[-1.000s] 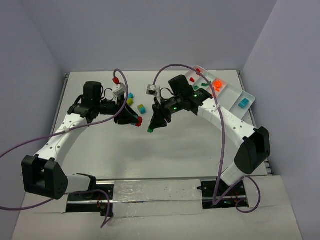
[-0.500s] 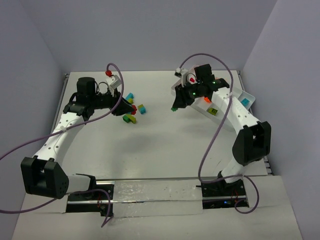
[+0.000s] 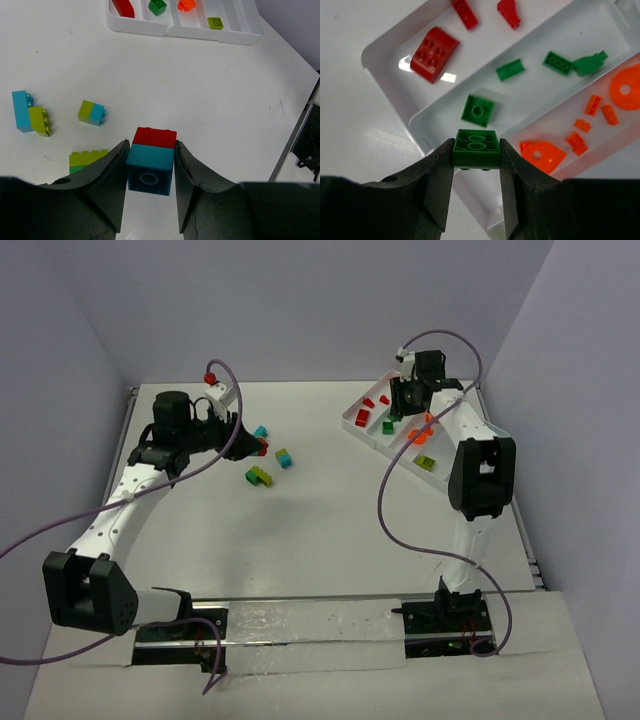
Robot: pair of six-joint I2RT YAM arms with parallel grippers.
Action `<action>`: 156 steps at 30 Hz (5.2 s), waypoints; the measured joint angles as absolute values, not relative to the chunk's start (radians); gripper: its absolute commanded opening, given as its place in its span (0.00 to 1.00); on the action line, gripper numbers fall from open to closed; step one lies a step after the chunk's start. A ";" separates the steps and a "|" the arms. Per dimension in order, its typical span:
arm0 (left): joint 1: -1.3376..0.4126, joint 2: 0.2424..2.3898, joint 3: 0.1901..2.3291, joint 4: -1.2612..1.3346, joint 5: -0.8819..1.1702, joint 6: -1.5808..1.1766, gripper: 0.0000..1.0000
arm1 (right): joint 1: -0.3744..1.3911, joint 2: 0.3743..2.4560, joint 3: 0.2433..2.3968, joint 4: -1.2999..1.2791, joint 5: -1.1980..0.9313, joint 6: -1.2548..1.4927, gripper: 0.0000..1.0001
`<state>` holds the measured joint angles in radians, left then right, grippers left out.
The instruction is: Sort the legos into containers by color
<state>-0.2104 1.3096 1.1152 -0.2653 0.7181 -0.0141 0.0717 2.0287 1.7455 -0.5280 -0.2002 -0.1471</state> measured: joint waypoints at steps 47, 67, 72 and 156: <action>-0.195 1.389 1.127 -0.153 0.913 -0.321 0.00 | 0.080 1.751 1.642 -0.368 -0.590 0.052 0.81; -0.138 1.270 0.852 0.598 1.195 -0.988 0.00 | 0.540 1.542 1.359 -0.229 -1.031 0.284 0.86; -0.145 1.259 0.840 0.633 1.195 -1.002 0.00 | 0.576 1.584 1.360 -0.171 -1.081 0.365 0.87; -0.009 1.268 1.079 -0.068 1.116 -0.338 0.00 | 0.179 1.859 1.751 -0.556 -0.856 0.064 0.00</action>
<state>-0.0093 1.2685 1.0787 -0.0684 1.1163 -0.3379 0.1792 1.8587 1.7512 -0.5559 -0.8565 0.0641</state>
